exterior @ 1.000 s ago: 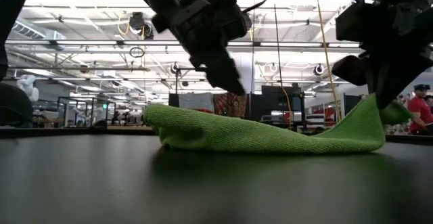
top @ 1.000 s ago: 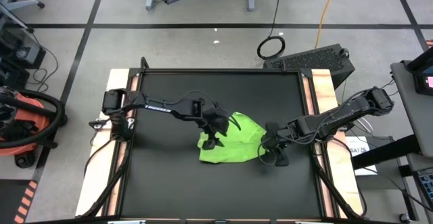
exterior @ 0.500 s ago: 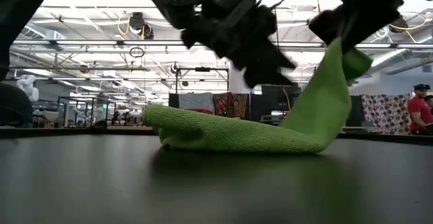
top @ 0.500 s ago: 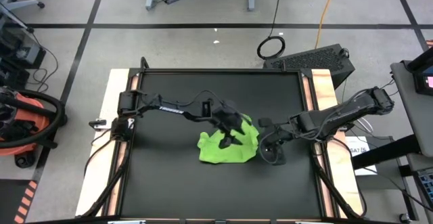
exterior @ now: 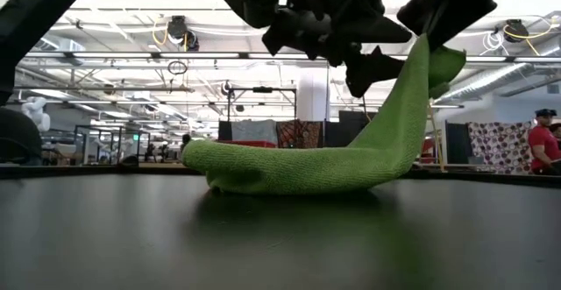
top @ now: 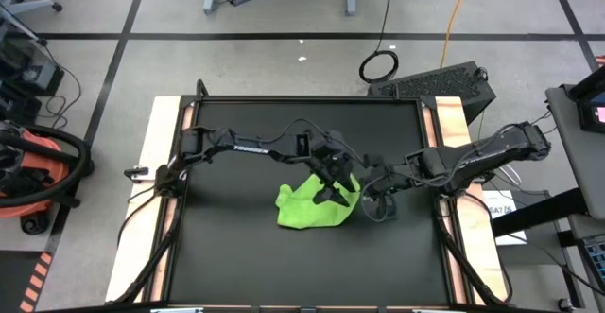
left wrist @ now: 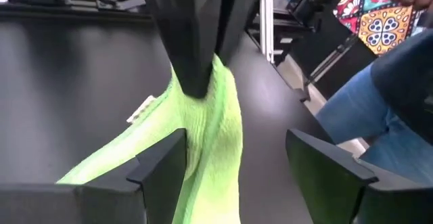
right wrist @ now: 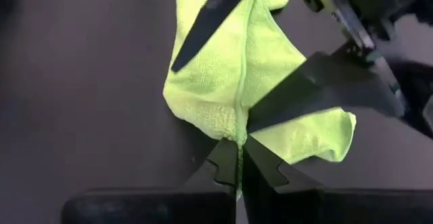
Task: Roll towel
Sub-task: Roll the green microfiber towel
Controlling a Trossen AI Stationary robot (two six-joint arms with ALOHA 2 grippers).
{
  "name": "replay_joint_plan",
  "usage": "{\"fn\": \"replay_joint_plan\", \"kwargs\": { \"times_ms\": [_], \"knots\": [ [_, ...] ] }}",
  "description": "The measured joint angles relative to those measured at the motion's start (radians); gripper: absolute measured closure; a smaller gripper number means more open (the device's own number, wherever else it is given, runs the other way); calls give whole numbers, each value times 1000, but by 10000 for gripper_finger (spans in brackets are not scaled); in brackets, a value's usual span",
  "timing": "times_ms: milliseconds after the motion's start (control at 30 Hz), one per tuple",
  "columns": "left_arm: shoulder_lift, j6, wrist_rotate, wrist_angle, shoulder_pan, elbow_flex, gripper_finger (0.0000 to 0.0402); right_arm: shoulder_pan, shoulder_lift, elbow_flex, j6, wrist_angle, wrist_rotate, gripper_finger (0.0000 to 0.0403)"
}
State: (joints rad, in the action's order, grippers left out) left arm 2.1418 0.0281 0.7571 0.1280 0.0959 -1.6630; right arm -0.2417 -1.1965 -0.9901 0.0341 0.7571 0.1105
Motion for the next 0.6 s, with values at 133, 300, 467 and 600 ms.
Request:
{"fn": "replay_joint_plan", "kwargs": {
  "times_ms": [133, 300, 467, 600],
  "knots": [
    [1, 4, 8, 50, -3, 0, 152, 0, 0, 0, 1, 5, 3, 403],
    [13, 23, 65, 34, -28, -1, 199, 0, 0, 0, -2, 3, 22, 403],
    [46, 31, 66, 41, -50, 0, 249, 0, 0, 0, -2, 3, 20, 402],
    [67, 35, 80, 69, -60, 0, 268, -1, 2, 0, 6, 9, 19, 402]
  ]
}}
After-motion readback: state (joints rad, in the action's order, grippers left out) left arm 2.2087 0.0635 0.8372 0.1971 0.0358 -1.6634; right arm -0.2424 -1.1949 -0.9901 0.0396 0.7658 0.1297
